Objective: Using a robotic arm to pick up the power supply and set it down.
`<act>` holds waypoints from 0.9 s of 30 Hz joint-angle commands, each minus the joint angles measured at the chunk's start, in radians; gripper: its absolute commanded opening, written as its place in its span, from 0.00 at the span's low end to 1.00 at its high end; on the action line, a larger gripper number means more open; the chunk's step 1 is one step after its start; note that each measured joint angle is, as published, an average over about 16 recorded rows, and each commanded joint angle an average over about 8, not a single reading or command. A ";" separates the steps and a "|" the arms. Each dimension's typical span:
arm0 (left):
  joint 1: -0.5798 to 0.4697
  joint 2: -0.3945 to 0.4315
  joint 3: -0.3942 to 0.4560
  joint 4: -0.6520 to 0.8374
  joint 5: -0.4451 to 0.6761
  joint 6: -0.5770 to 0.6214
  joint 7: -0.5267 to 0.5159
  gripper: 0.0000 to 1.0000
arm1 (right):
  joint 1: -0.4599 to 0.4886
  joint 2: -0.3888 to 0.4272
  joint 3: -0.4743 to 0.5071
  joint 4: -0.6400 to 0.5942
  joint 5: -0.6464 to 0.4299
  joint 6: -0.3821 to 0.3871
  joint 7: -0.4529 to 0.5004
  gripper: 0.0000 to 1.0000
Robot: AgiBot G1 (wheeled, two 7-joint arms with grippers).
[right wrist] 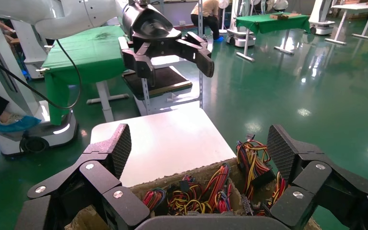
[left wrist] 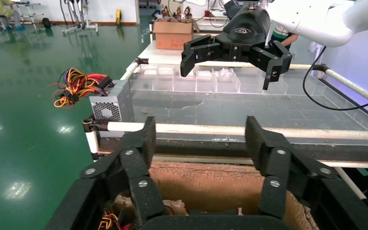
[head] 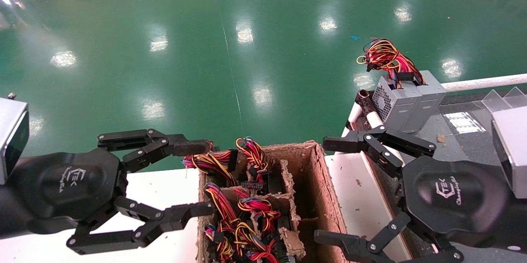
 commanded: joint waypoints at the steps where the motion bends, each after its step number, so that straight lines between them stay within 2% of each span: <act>1: 0.000 0.000 0.000 0.000 0.000 0.000 0.000 0.00 | 0.000 0.000 0.000 0.000 0.000 0.000 0.000 1.00; 13: 0.000 0.000 0.000 0.000 0.000 0.000 0.000 0.00 | -0.009 -0.001 -0.015 -0.007 -0.014 -0.002 0.014 1.00; 21: 0.000 0.000 0.000 0.000 0.000 0.000 0.000 0.00 | -0.014 -0.007 -0.076 -0.023 -0.087 0.000 0.088 1.00; 22: 0.000 0.000 0.000 0.000 0.000 0.000 0.000 0.06 | -0.012 -0.009 -0.087 -0.026 -0.101 0.000 0.102 1.00; 27: 0.000 0.000 0.000 0.000 0.000 0.000 0.000 0.69 | -0.002 -0.023 -0.149 -0.040 -0.169 -0.017 0.180 1.00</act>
